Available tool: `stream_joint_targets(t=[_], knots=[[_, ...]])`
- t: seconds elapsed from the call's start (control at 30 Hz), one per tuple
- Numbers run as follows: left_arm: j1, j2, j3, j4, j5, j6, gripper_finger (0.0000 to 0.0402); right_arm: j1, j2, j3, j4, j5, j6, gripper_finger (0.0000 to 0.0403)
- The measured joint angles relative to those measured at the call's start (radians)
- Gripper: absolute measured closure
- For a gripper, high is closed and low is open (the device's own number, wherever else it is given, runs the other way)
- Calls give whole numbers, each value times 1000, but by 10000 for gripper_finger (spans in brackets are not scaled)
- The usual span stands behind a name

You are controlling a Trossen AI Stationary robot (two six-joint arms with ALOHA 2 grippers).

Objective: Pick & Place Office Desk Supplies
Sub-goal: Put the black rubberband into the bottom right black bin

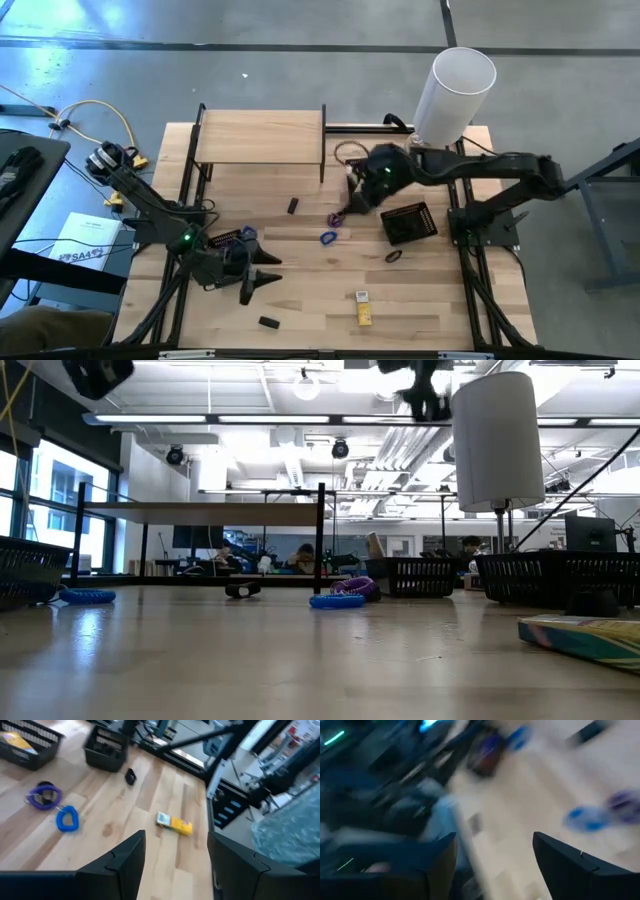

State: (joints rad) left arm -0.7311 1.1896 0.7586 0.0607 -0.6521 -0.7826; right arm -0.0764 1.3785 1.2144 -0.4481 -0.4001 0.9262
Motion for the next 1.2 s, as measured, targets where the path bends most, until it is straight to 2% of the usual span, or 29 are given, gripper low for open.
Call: stream_joint_targets(t=[0.13,0.33,0.53,0.77,1.0,1.1,1.2], knots=[[35,0,0,0,46,21,195,120,-50,0,-15,-104,103,156],[78,0,0,-1,99,49,195,364,-65,0,-100,-84,288,156],[117,0,0,-1,107,51,195,559,-50,0,-178,80,437,156],[163,0,0,0,181,51,195,702,-21,-1,-381,339,742,156],[185,0,0,0,217,51,195,738,73,-1,-706,513,1105,156],[186,0,0,0,217,51,195,737,124,-1,-746,566,1192,156],[186,0,0,-1,217,52,195,727,182,-1,-721,585,1198,156]])
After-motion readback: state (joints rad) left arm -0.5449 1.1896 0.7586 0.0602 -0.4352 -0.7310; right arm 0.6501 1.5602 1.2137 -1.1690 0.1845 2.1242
